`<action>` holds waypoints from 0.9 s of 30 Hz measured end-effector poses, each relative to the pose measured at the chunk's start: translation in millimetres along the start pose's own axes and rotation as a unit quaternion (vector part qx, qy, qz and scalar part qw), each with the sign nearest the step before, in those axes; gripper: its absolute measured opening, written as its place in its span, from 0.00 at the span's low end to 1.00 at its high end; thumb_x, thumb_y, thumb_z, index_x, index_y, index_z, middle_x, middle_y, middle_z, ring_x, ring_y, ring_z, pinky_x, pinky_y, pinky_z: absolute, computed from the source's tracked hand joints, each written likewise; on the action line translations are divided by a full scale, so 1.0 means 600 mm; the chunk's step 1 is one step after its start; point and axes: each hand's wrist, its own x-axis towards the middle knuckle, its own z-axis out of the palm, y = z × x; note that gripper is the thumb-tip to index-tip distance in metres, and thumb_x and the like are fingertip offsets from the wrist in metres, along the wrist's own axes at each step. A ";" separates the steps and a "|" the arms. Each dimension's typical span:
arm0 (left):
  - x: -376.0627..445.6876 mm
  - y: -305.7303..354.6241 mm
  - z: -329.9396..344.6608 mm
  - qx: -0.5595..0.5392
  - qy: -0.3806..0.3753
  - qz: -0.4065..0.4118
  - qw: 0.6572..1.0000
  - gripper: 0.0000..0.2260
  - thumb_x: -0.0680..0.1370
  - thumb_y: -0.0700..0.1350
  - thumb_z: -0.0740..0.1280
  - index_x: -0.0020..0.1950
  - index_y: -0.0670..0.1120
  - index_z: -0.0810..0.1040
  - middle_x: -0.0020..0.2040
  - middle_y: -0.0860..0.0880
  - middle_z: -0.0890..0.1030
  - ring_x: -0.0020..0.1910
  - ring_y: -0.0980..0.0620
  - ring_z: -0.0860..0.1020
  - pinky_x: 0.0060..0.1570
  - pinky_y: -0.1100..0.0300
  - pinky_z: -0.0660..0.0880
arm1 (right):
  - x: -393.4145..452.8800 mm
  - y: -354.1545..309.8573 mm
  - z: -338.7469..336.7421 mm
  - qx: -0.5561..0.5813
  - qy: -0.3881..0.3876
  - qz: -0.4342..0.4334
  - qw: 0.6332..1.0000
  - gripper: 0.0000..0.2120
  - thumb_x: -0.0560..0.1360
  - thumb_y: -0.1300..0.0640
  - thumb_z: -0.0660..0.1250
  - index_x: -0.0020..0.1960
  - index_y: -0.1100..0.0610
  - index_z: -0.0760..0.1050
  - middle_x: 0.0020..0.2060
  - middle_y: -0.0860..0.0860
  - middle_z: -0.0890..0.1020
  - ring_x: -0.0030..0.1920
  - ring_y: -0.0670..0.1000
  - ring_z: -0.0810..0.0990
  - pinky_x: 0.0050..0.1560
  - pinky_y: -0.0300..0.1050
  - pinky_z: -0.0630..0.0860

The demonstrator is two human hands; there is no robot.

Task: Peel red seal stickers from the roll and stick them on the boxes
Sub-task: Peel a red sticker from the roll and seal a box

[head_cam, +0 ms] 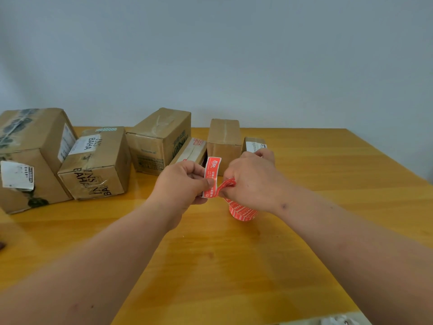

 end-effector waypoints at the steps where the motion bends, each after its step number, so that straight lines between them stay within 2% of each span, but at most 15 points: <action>1: 0.000 -0.001 0.000 0.000 0.004 -0.001 1.000 0.05 0.73 0.37 0.73 0.45 0.44 0.79 0.41 0.44 0.84 0.42 0.47 0.84 0.40 0.55 0.81 | 0.000 0.000 0.001 0.000 0.001 -0.002 1.000 0.17 0.73 0.39 0.65 0.32 0.49 0.74 0.33 0.44 0.76 0.48 0.47 0.70 0.58 0.50 0.56; 13: 0.008 -0.010 -0.003 -0.050 0.047 -0.032 0.997 0.05 0.73 0.37 0.73 0.46 0.43 0.79 0.43 0.43 0.84 0.41 0.47 0.84 0.35 0.57 0.81 | -0.002 0.001 0.005 0.028 -0.001 -0.020 0.999 0.12 0.74 0.39 0.66 0.37 0.45 0.79 0.34 0.42 0.76 0.48 0.45 0.69 0.57 0.48 0.55; 18: 0.013 -0.015 -0.003 -0.081 0.060 -0.047 0.994 0.05 0.74 0.37 0.72 0.43 0.45 0.78 0.44 0.42 0.84 0.42 0.46 0.84 0.37 0.55 0.81 | -0.004 0.003 0.005 0.050 0.002 -0.019 0.999 0.12 0.74 0.40 0.66 0.35 0.44 0.76 0.33 0.42 0.77 0.48 0.45 0.70 0.57 0.47 0.55; 27: 0.025 -0.026 -0.015 -0.121 0.083 -0.074 0.986 0.07 0.75 0.37 0.71 0.51 0.44 0.78 0.49 0.42 0.83 0.42 0.48 0.84 0.34 0.58 0.79 | -0.003 0.011 0.005 0.062 -0.009 -0.008 0.998 0.14 0.74 0.38 0.65 0.36 0.46 0.77 0.34 0.42 0.77 0.46 0.45 0.71 0.56 0.47 0.55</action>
